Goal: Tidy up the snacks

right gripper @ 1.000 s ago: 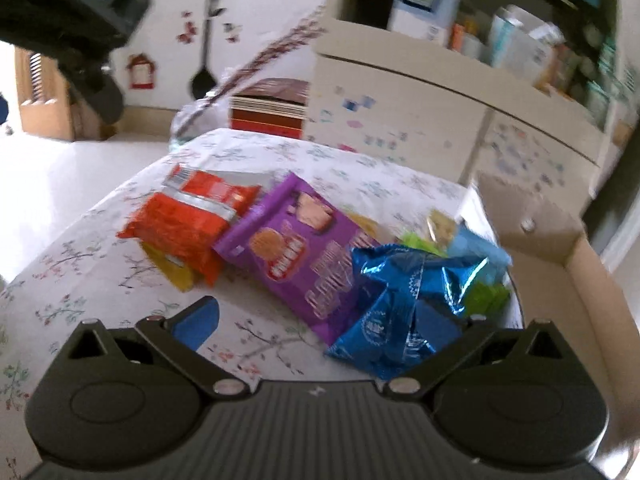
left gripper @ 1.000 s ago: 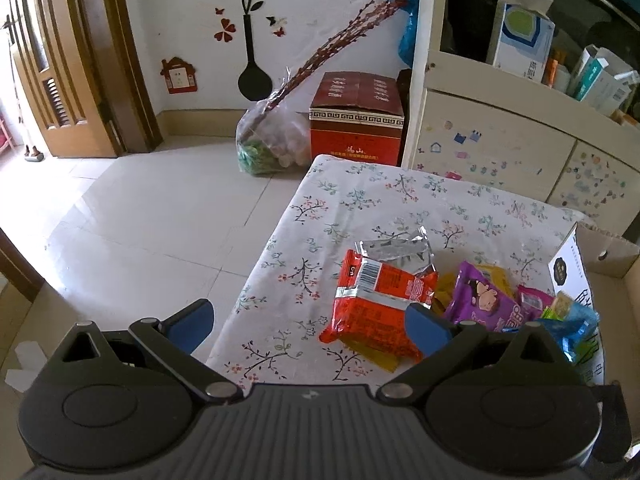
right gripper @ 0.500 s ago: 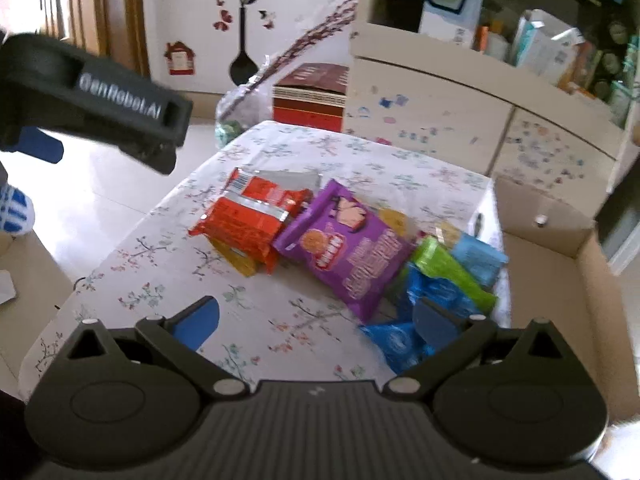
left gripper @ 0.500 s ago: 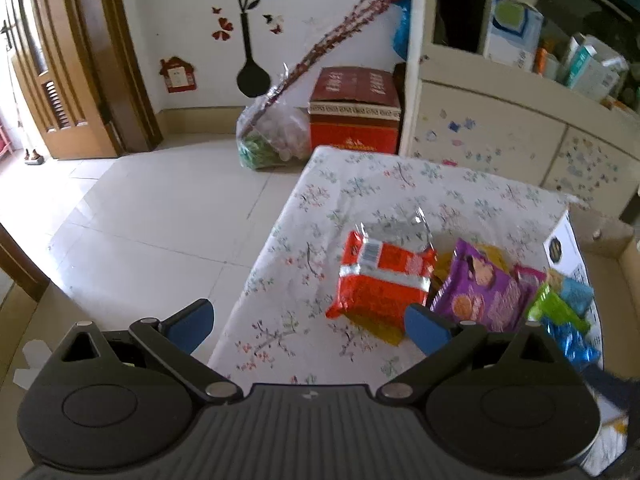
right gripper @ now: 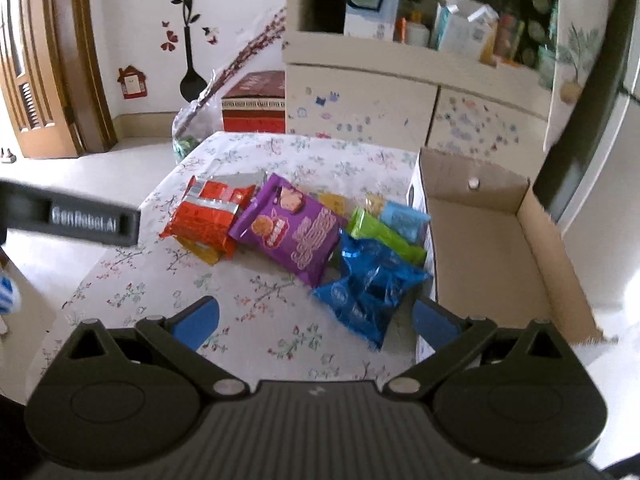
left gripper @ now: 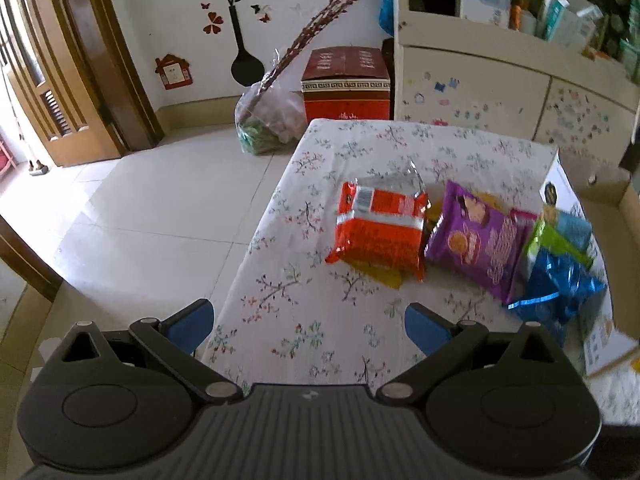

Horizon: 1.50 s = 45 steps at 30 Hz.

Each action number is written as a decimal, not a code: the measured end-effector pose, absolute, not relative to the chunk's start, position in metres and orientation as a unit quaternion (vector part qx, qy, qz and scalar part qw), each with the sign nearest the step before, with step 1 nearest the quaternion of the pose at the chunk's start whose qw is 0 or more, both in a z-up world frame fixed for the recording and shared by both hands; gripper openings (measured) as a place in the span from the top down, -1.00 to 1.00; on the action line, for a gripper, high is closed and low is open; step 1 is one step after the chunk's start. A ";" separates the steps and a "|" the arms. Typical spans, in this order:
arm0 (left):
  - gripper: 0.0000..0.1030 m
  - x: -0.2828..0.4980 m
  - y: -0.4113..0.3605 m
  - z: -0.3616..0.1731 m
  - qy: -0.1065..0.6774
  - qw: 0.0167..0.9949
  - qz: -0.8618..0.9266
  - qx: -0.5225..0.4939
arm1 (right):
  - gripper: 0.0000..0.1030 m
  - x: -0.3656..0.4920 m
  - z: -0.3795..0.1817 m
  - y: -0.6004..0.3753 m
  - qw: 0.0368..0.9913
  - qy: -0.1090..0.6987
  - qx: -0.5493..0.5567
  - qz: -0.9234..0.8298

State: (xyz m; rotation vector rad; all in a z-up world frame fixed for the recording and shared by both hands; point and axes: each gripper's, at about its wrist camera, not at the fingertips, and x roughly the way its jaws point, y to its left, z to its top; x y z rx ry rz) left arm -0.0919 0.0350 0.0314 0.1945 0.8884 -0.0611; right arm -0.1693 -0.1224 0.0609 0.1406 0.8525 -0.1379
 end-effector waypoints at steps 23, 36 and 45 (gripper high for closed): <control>-1.00 -0.118 0.018 0.019 0.425 0.892 -0.035 0.148 | -0.99 -0.175 0.061 -0.136 0.891 0.425 0.118 -0.109; -1.00 -0.119 0.016 0.020 0.423 0.894 -0.041 0.141 | -0.99 -0.173 0.054 -0.136 0.884 0.435 0.100 -0.136; -1.00 -0.120 0.012 0.020 0.422 0.894 -0.049 0.143 | -0.99 -0.171 0.049 -0.132 0.883 0.439 0.074 -0.146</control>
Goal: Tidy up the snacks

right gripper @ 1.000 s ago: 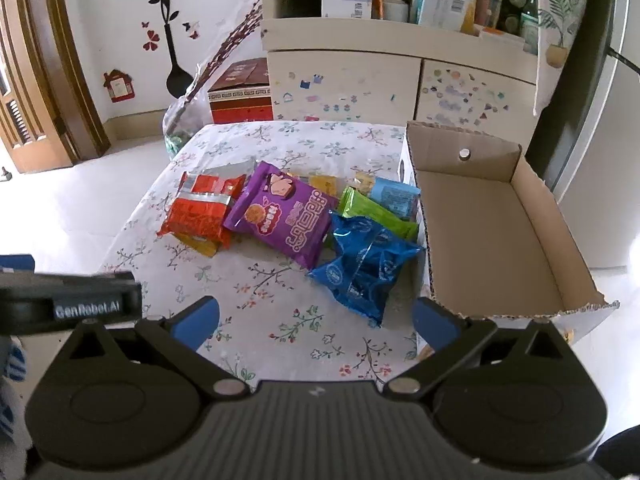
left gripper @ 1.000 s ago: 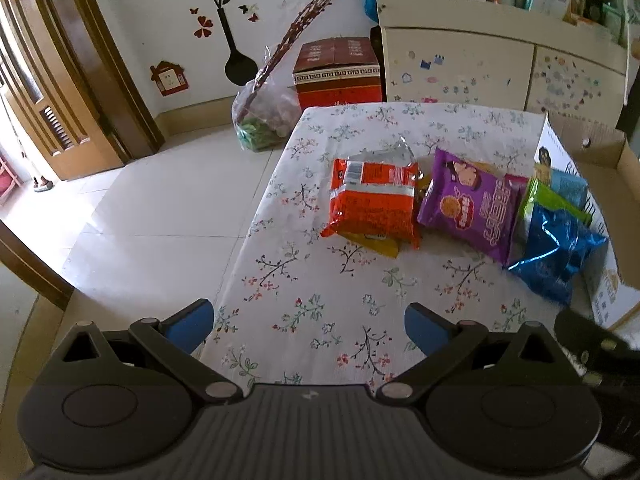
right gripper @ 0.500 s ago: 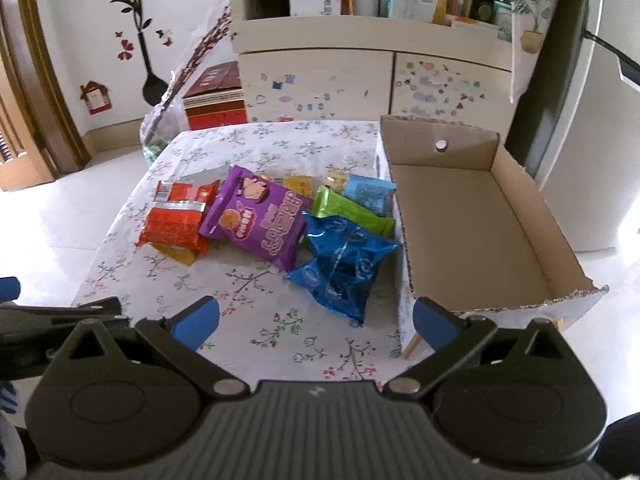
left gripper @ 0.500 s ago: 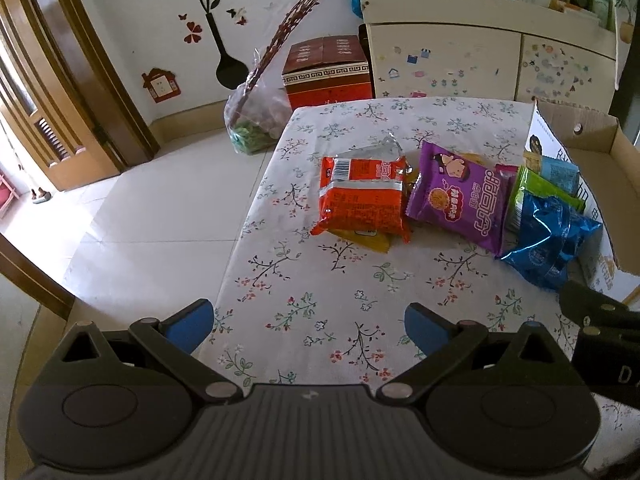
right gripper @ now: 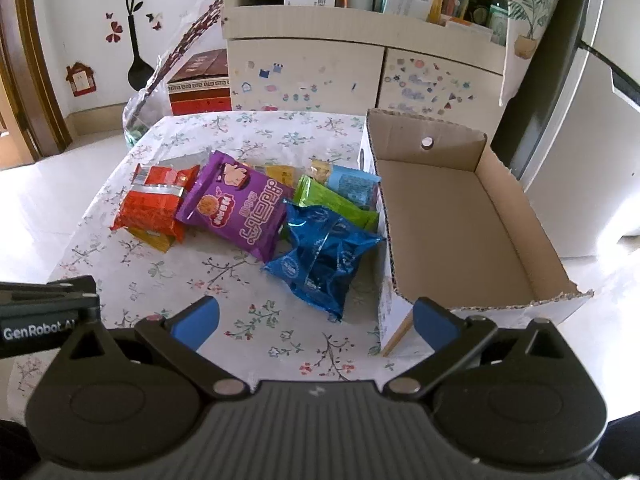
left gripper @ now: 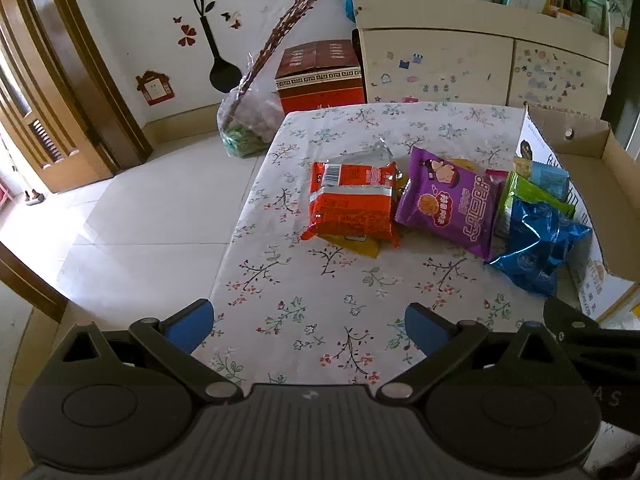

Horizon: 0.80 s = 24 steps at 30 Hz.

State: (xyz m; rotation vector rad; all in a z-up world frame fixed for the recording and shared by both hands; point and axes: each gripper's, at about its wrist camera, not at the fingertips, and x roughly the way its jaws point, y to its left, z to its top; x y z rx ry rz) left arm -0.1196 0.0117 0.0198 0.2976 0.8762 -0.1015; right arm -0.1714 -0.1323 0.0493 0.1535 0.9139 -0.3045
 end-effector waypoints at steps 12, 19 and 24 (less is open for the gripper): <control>-1.00 -0.121 0.011 0.019 0.419 0.895 -0.044 0.145 | -0.99 -0.171 0.049 -0.130 0.886 0.434 0.059 -0.152; -1.00 -0.121 0.012 0.019 0.422 0.895 -0.040 0.139 | -0.99 -0.171 0.049 -0.130 0.887 0.433 0.058 -0.151; -1.00 -0.121 0.013 0.018 0.425 0.895 -0.038 0.126 | -0.99 -0.171 0.050 -0.131 0.887 0.432 0.060 -0.154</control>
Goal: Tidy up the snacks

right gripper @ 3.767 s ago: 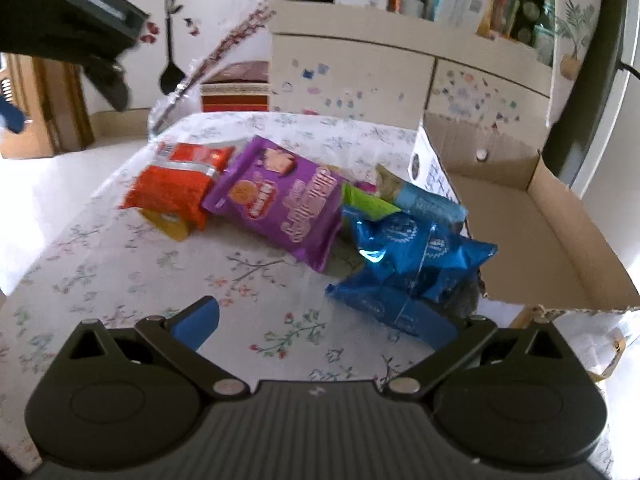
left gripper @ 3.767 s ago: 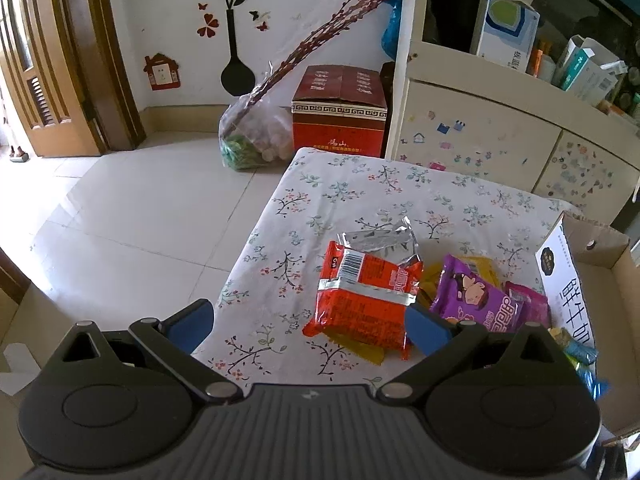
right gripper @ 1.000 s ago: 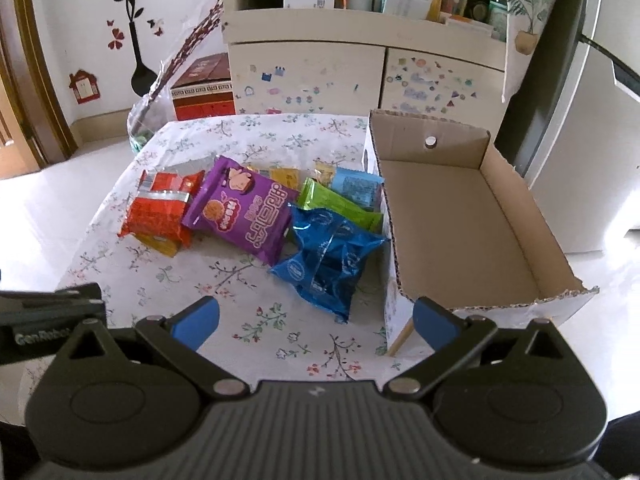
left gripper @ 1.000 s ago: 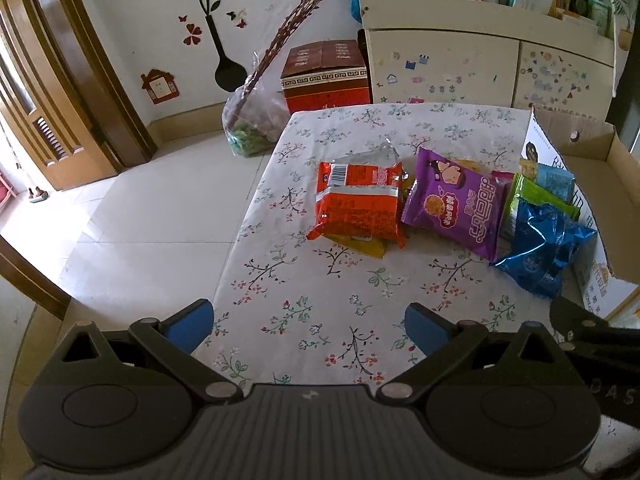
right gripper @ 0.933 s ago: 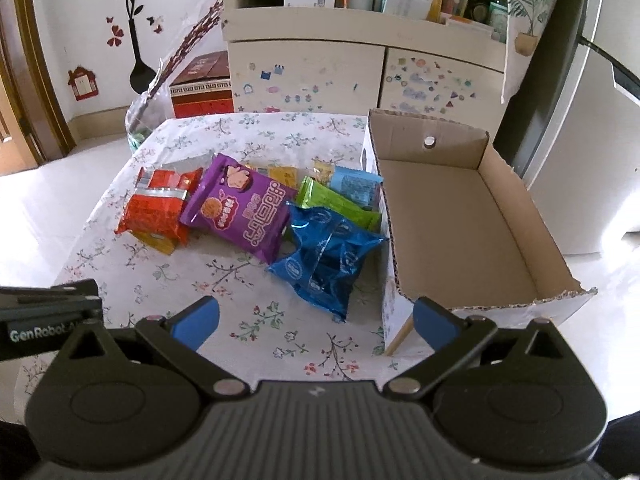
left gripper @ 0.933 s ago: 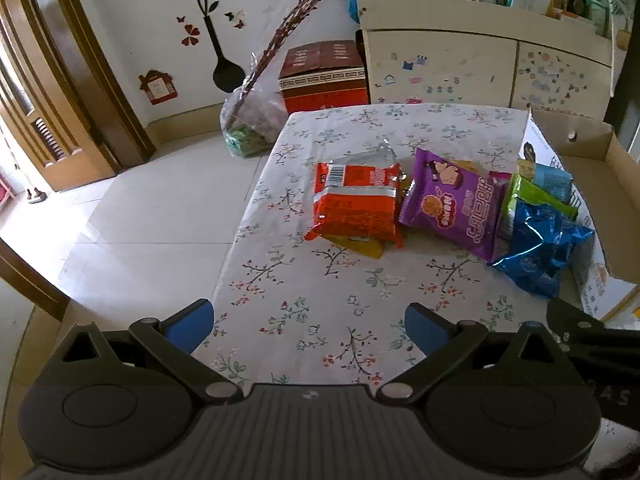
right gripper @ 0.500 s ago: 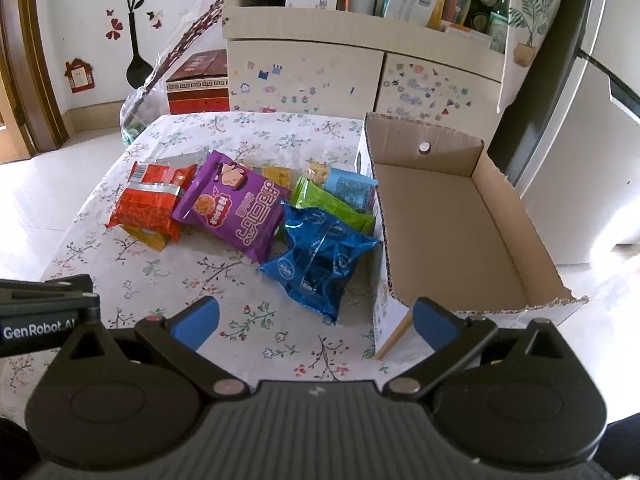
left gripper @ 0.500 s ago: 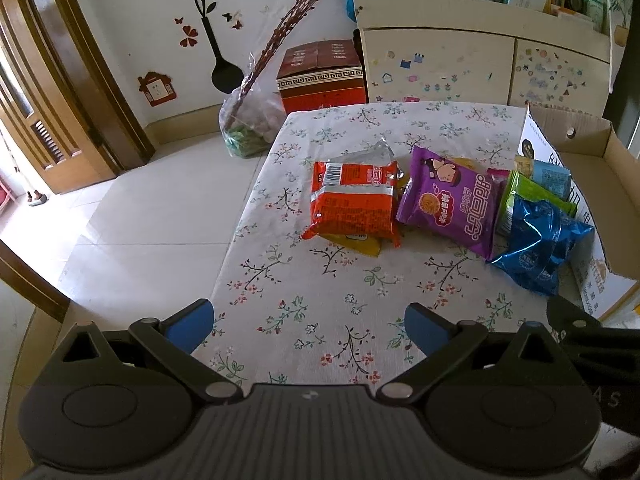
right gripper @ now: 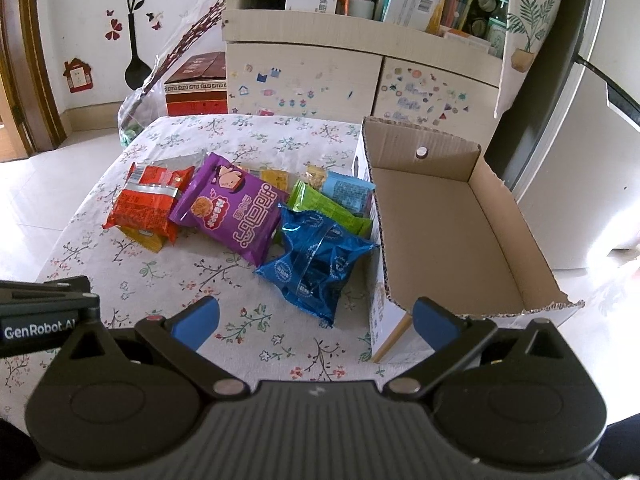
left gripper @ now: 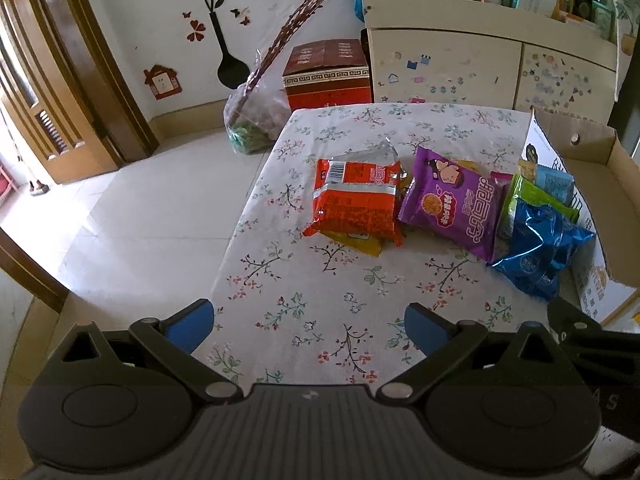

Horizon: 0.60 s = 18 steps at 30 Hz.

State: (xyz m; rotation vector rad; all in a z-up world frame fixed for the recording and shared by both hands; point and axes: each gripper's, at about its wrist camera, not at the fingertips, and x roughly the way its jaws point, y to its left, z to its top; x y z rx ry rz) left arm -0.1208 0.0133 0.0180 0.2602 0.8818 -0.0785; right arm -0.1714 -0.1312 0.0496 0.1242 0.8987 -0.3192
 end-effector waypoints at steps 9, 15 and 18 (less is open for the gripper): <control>-0.96 -0.121 0.014 0.021 0.428 0.897 -0.039 0.107 | -0.99 -0.172 0.050 -0.134 0.890 0.424 0.069 -0.151; -0.97 -0.117 0.018 0.027 0.426 0.899 -0.042 0.096 | -0.99 -0.177 0.055 -0.137 0.907 0.398 0.073 -0.115; -0.97 -0.111 0.024 0.034 0.422 0.902 -0.030 0.090 | -0.99 -0.179 0.061 -0.142 0.917 0.379 0.076 -0.093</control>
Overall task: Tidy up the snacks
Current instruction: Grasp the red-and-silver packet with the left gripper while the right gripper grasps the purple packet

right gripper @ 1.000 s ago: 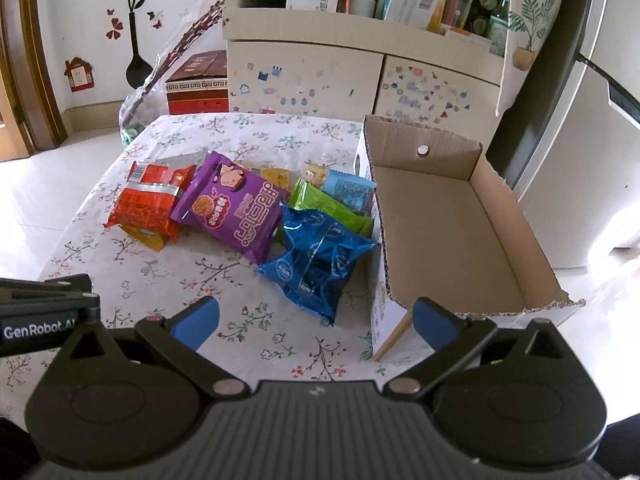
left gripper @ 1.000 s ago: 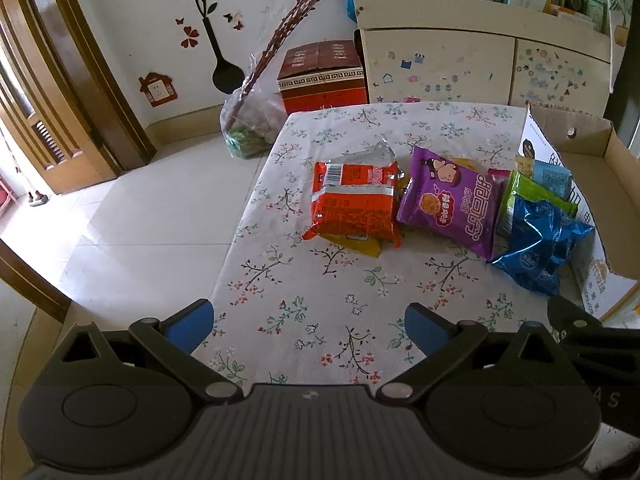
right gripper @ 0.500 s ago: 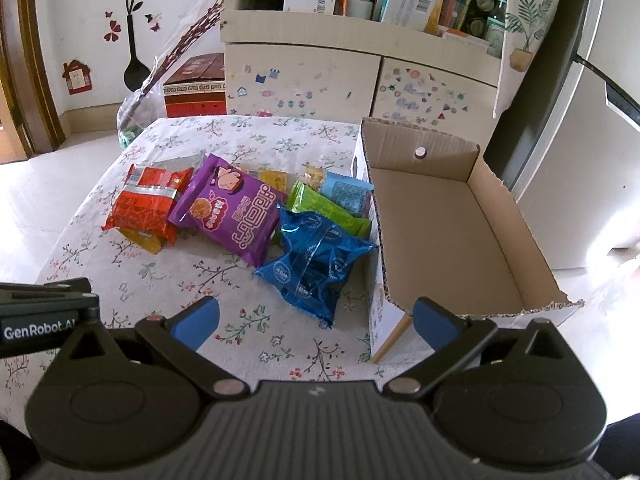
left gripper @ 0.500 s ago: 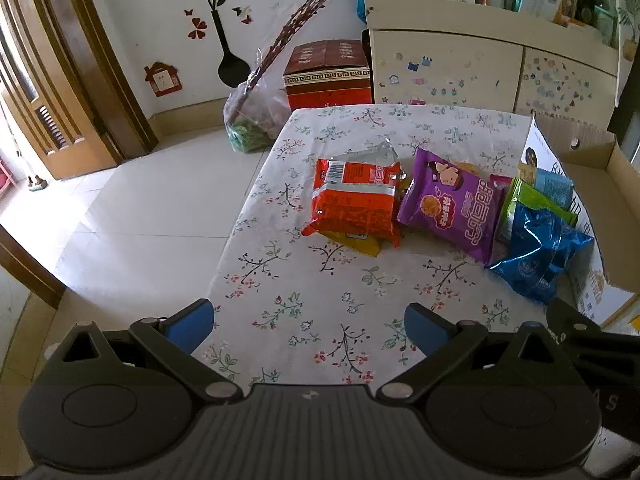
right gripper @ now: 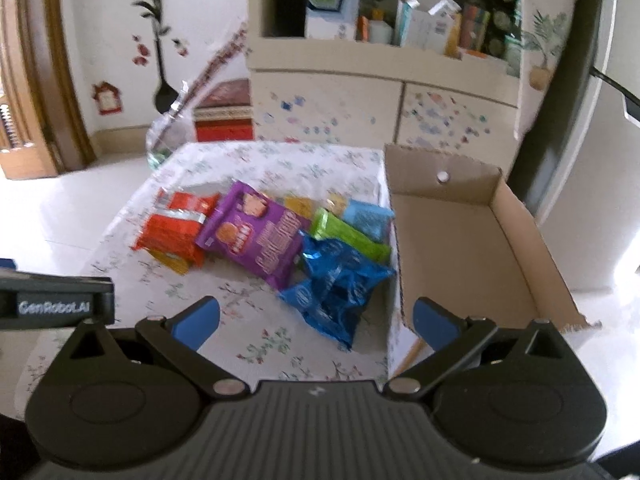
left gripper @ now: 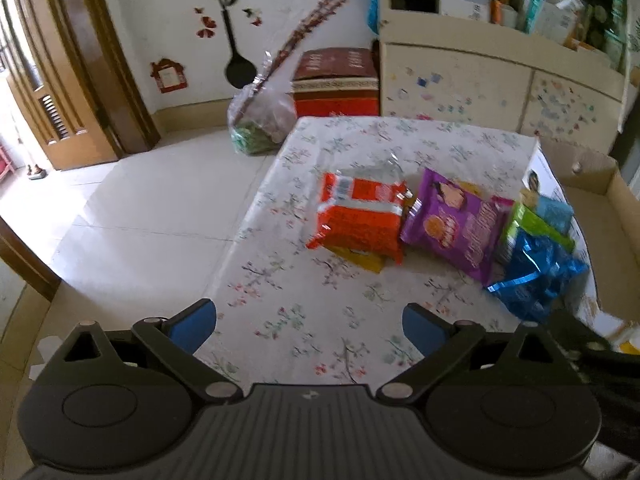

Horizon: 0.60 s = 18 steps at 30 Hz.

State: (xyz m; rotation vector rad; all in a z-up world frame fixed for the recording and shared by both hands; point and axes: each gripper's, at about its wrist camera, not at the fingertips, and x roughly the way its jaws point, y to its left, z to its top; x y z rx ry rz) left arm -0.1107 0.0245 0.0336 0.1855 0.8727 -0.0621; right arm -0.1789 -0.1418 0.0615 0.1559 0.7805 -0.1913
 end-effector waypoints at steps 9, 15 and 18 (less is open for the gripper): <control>-0.98 -0.066 0.057 0.059 0.439 0.898 -0.014 -0.001 | -0.99 -0.180 0.092 -0.187 0.937 0.319 0.141 -0.028; -0.99 -0.040 0.057 0.064 0.438 0.898 -0.023 -0.009 | -0.99 -0.171 0.101 -0.204 0.938 0.309 0.155 0.029; -0.99 -0.028 0.055 0.058 0.441 0.897 -0.019 -0.008 | -0.99 -0.163 0.101 -0.198 0.942 0.311 0.114 0.050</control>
